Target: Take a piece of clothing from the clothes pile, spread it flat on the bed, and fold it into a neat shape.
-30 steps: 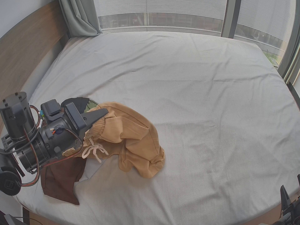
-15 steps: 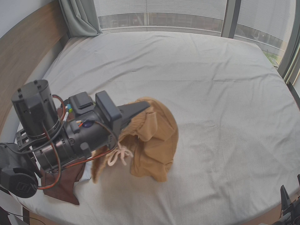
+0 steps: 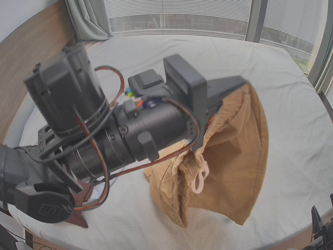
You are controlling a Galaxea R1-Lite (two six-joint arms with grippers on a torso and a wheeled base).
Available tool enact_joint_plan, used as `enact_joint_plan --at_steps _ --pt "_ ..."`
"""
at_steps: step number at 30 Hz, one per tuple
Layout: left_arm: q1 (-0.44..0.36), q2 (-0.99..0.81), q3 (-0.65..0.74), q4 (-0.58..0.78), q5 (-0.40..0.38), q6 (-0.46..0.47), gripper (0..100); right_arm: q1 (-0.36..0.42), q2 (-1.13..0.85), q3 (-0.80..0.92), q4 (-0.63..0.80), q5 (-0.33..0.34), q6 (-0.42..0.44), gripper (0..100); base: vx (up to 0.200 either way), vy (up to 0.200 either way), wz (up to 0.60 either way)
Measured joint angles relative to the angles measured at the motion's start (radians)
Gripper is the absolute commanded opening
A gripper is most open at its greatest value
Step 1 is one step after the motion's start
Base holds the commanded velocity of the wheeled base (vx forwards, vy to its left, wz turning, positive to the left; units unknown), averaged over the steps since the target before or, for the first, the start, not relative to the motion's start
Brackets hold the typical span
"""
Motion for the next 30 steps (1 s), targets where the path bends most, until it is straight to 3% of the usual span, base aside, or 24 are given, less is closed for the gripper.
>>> enact_joint_plan --at_steps 4,11,22,30 --pt "-0.014 -0.003 -0.076 0.001 -0.009 -0.096 0 0.000 0.000 0.000 0.000 0.000 0.000 100 0.000 0.000 0.00" --pt "0.053 -0.018 -0.036 0.006 -0.002 -0.098 0 0.000 0.000 0.000 0.000 0.000 0.000 100 0.000 0.000 0.00" --pt "0.176 -0.014 0.238 -0.043 0.000 0.145 0 0.000 0.000 0.000 0.000 0.000 0.000 100 0.000 0.000 0.00" --pt "0.266 0.030 0.430 -0.293 0.004 0.189 0 0.000 0.000 0.000 0.000 0.000 0.000 100 0.000 0.000 0.00"
